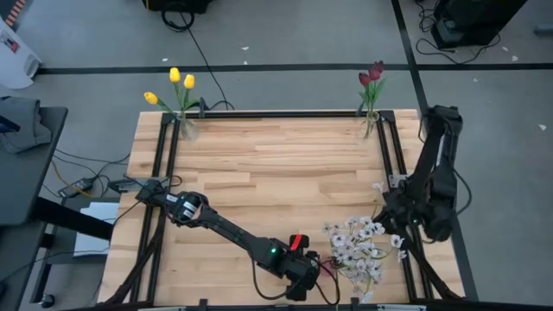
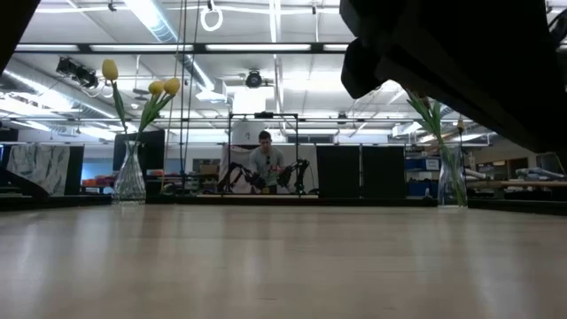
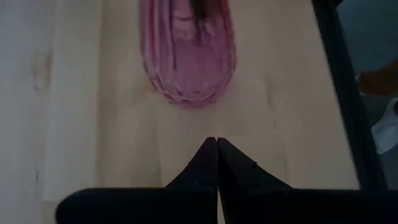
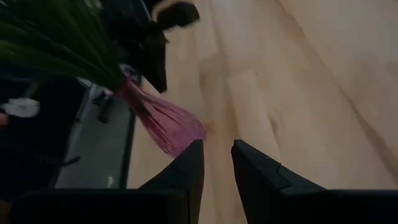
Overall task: Sort flowers into vase by color
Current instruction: Adjust the purple vase
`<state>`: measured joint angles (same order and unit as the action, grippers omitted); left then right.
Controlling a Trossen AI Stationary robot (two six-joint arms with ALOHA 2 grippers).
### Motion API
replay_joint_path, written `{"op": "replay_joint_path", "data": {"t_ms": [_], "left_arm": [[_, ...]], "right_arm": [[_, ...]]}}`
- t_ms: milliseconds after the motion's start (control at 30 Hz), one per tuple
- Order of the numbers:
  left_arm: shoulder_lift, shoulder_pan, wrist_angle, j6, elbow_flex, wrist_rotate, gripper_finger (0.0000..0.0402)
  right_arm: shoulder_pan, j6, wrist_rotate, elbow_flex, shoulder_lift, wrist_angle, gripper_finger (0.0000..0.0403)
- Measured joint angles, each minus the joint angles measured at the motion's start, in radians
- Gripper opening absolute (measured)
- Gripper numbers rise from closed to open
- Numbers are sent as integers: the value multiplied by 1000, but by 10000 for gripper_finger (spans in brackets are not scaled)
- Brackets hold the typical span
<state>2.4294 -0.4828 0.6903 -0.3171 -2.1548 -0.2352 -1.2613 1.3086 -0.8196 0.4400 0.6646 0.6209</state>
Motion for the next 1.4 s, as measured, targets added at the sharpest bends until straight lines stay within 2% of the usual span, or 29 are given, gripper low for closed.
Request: {"op": "replay_joint_path", "data": {"t_ms": [367, 767, 1033, 1400], "left_arm": [[57, 26, -41, 52, 0, -15, 3], [57, 56, -78, 100, 0, -50, 3], [57, 56, -107, 72, 0, -47, 3], [57, 51, -185, -5, 0, -45, 3]], "right_arm": [[101, -60, 122, 0, 314, -369, 98], [223, -179, 183, -1, 582, -798, 98], [279, -237, 219, -1, 677, -996, 84], [286, -233, 243, -1, 691, -1025, 65]]}}
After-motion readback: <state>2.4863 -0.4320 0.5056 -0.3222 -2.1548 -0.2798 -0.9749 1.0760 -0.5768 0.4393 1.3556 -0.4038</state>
